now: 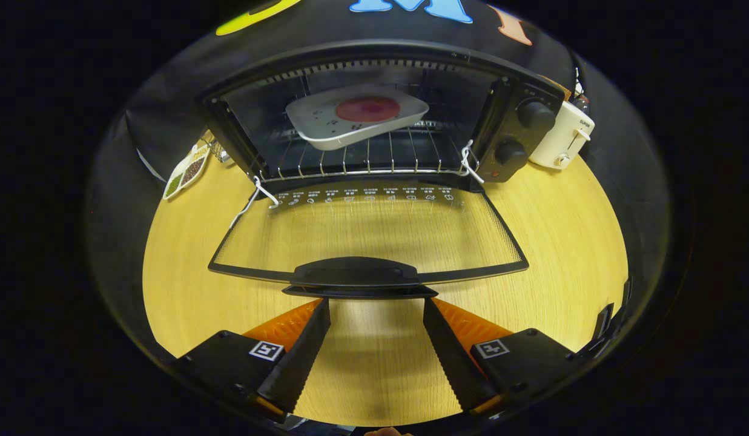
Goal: Open the toaster oven, put the food inside, and close the toaster oven door.
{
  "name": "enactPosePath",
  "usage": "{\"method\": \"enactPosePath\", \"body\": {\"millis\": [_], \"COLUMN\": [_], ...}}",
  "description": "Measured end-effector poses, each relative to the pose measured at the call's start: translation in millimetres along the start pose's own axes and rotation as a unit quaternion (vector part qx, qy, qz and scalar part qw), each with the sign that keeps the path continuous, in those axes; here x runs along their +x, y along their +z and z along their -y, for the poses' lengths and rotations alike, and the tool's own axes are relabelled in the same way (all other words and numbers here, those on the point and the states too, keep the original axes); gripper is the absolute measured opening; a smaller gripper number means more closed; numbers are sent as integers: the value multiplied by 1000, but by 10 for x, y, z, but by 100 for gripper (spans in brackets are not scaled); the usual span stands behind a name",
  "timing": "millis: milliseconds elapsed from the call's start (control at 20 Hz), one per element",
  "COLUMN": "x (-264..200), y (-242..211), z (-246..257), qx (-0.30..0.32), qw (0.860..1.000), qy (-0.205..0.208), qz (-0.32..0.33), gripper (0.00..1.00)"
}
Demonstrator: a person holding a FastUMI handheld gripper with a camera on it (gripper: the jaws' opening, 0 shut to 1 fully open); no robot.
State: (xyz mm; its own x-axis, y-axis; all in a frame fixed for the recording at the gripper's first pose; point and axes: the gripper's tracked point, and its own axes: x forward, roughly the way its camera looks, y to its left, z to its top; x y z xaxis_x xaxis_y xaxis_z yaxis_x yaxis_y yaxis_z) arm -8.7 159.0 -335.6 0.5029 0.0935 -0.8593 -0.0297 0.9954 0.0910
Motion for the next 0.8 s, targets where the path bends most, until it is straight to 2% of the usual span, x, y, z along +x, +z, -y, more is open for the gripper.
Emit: {"method": "enactPosePath", "body": {"millis": [150, 400, 650, 800], "x": [-202, -733, -1474, -2008], "y": [123, 610, 1271, 1539], "z": [-35, -168, -77, 98], "qx": [9, 5, -21, -22], "qw": [999, 991, 967, 944], "qy": [17, 54, 63, 62], "qz": [26, 121, 244, 323], "gripper": [99, 99, 99, 98]}}
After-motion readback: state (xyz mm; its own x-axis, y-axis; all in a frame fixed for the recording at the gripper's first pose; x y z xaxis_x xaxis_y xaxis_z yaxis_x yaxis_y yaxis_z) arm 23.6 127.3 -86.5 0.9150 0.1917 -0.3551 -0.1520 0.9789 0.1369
